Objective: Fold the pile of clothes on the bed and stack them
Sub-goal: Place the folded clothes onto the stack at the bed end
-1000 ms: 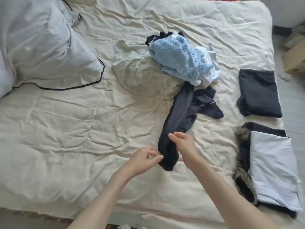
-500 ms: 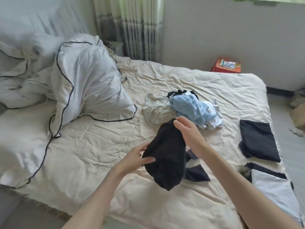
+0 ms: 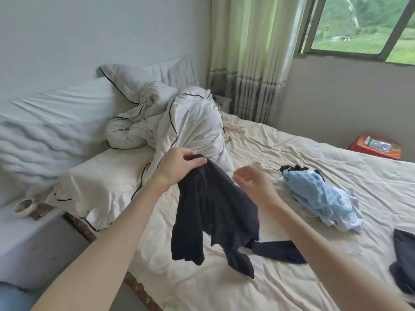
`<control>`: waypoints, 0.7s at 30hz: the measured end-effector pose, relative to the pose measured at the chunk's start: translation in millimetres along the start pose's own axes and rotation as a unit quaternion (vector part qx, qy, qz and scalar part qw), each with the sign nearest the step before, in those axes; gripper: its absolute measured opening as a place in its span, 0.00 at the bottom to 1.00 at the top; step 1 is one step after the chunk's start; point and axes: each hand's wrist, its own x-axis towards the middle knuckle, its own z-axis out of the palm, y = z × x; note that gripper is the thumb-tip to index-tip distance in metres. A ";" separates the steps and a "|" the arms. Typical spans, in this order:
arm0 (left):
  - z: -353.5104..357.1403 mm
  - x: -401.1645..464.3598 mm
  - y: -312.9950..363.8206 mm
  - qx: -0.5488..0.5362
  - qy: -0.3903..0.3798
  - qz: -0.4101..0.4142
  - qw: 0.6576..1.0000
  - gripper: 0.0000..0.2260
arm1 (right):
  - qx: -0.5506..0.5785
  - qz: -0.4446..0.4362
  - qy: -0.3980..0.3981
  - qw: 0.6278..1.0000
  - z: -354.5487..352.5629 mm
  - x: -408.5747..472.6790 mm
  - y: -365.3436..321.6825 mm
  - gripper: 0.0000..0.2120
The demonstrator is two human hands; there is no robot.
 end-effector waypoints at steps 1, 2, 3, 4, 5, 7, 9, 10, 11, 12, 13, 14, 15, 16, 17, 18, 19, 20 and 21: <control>-10.0 1.0 3.5 0.004 0.004 0.005 1.000 0.06 | 0.010 -0.022 -0.033 0.999 16.5 -7.4 -10.2 0.04; -18.8 1.2 6.5 0.010 0.005 0.012 1.000 0.07 | 0.009 -0.039 -0.059 0.997 32.3 -13.7 -18.8 0.06; -27.4 0.9 8.7 0.013 0.006 0.017 1.000 0.08 | 0.002 -0.054 -0.071 0.996 47.9 -16.8 -26.0 0.10; -39.8 -0.5 8.3 0.009 0.007 0.022 1.000 0.07 | -0.007 -0.061 -0.073 0.995 65.7 -17.4 -35.1 0.14; -48.9 -1.5 8.8 -0.003 0.008 0.027 1.000 0.06 | -0.022 -0.060 -0.068 0.996 78.5 -15.8 -41.0 0.17; -72.2 -4.5 5.2 -0.030 0.026 0.034 0.999 0.05 | -0.056 -0.062 -0.068 0.994 103.9 -13.2 -54.6 0.17; -102.9 -6.2 -3.9 -0.047 0.053 0.044 0.997 0.04 | -0.084 -0.078 -0.077 0.990 130.7 -9.2 -68.0 0.10; -118.5 -6.6 -10.1 -0.046 0.064 0.048 0.996 0.04 | -0.086 -0.082 -0.080 0.990 141.3 -7.2 -73.5 0.09; -134.2 -7.1 -17.2 -0.041 0.073 0.048 0.995 0.04 | -0.084 -0.079 -0.081 0.990 149.4 -4.3 -77.6 0.11; -149.5 -7.8 -25.4 -0.031 0.081 0.045 0.995 0.04 | -0.074 -0.066 -0.083 0.992 154.3 -0.3 -80.4 0.12; -164.2 -8.8 -34.3 -0.021 0.088 0.038 0.995 0.04 | -0.056 -0.046 -0.091 0.993 156.7 4.9 -83.3 0.10; -178.0 -9.8 -43.9 -0.005 0.096 0.032 0.995 0.04 | -0.021 -0.021 -0.105 0.994 156.9 10.2 -85.2 0.06; -190.2 -10.4 -54.5 0.018 0.104 0.027 0.994 0.05 | 0.028 0.007 -0.122 0.992 155.8 13.9 -87.7 0.04; -200.8 -10.9 -65.6 0.049 0.112 0.022 0.992 0.06 | 0.085 0.029 -0.139 0.986 154.8 17.7 -89.6 0.04; -209.0 -11.5 -76.3 0.081 0.121 0.015 0.989 0.07 | 0.131 0.037 -0.152 0.979 153.4 21.2 -93.7 0.05; -214.4 -12.6 -85.3 0.107 0.128 0.005 0.986 0.06 | 0.161 0.034 -0.155 0.974 152.1 25.1 -99.1 0.06; -217.5 -13.2 -93.6 0.118 0.135 -0.006 0.984 0.06 | 0.176 0.028 -0.148 0.973 150.9 29.4 -105.7 0.07; -217.8 -14.2 -100.7 0.115 0.140 -0.015 0.983 0.04 | 0.185 0.028 -0.136 0.973 150.3 34.5 -113.3 0.07; -215.0 -16.2 -106.9 0.107 0.145 -0.021 0.983 0.01 | 0.189 0.034 -0.122 0.974 150.5 39.3 -120.6 0.07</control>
